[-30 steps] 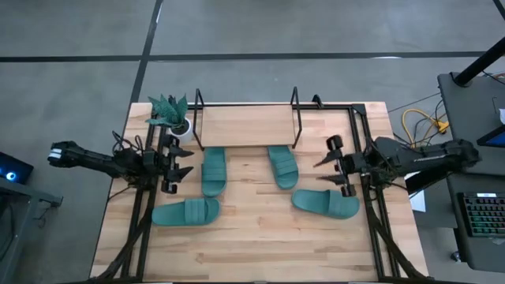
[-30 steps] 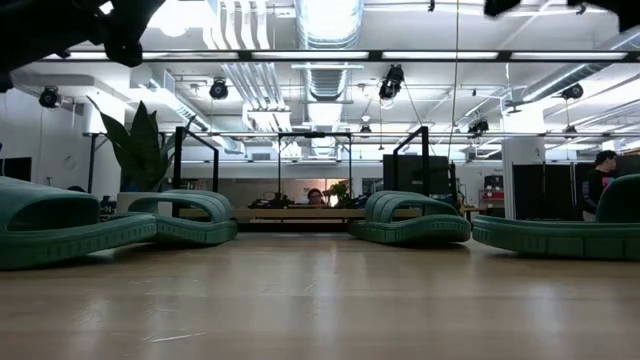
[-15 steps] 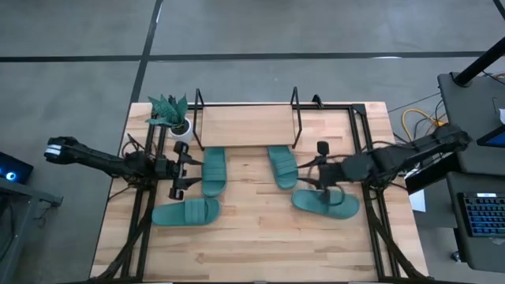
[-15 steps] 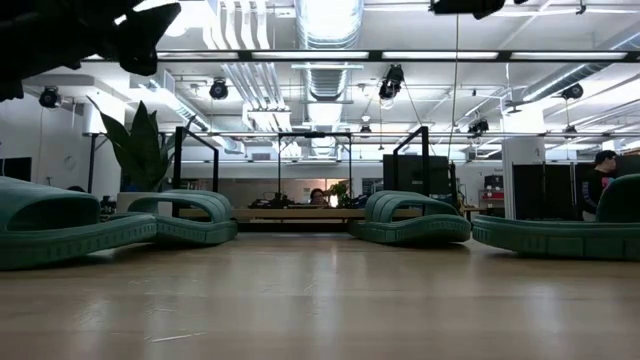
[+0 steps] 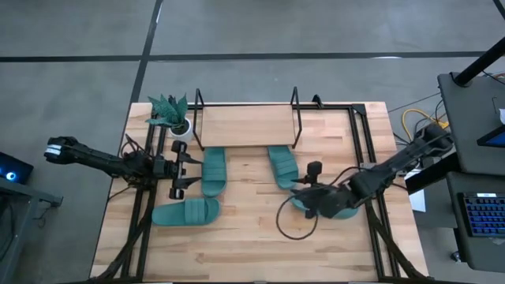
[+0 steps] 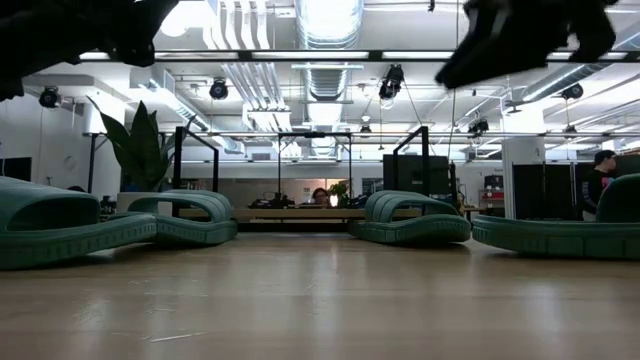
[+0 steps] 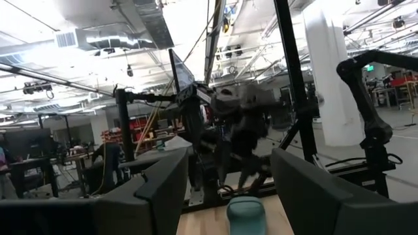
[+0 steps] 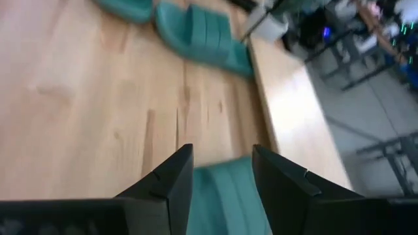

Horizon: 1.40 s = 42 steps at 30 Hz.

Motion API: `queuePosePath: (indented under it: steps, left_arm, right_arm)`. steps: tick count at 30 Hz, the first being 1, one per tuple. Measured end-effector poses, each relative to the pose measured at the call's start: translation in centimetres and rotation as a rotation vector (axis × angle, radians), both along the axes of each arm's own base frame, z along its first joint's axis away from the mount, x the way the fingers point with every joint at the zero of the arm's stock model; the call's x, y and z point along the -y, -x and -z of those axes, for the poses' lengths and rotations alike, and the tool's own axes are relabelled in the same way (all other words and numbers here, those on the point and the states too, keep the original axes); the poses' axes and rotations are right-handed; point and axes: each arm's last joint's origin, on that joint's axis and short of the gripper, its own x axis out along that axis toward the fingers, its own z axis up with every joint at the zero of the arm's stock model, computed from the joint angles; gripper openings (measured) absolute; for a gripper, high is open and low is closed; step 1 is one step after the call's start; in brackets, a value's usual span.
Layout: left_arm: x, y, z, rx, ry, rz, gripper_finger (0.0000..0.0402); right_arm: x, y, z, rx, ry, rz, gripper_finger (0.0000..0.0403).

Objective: Pick and place slides into the shelf
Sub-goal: Put the green slipper on the shelf

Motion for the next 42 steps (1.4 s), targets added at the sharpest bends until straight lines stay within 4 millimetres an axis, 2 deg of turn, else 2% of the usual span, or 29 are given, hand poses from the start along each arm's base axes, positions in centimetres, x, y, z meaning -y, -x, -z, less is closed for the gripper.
queuePosePath:
  steps: [9,18,31,42]
  left_arm:
    - [0.0,0.0,0.0,-0.004,0.0,-0.002,0.0204]
    - [0.0,-0.1,0.1,-0.006,-0.001,-0.003,0.0204]
    - [0.0,-0.1,0.1,-0.012,-0.002,-0.003,0.0204]
    - [0.0,-0.1,0.1,-0.012,0.0,-0.004,0.0204]
  right_arm:
    - [-0.4,-1.3,4.4,-0.16,0.136,0.044,0.0148]
    - [0.8,-3.2,8.1,-0.309,0.261,0.084,0.0148]
    - [4.5,-5.8,9.1,-0.366,0.264,0.213,0.0148]
    - [6.5,-6.0,9.3,-0.386,0.246,0.275,0.0148]
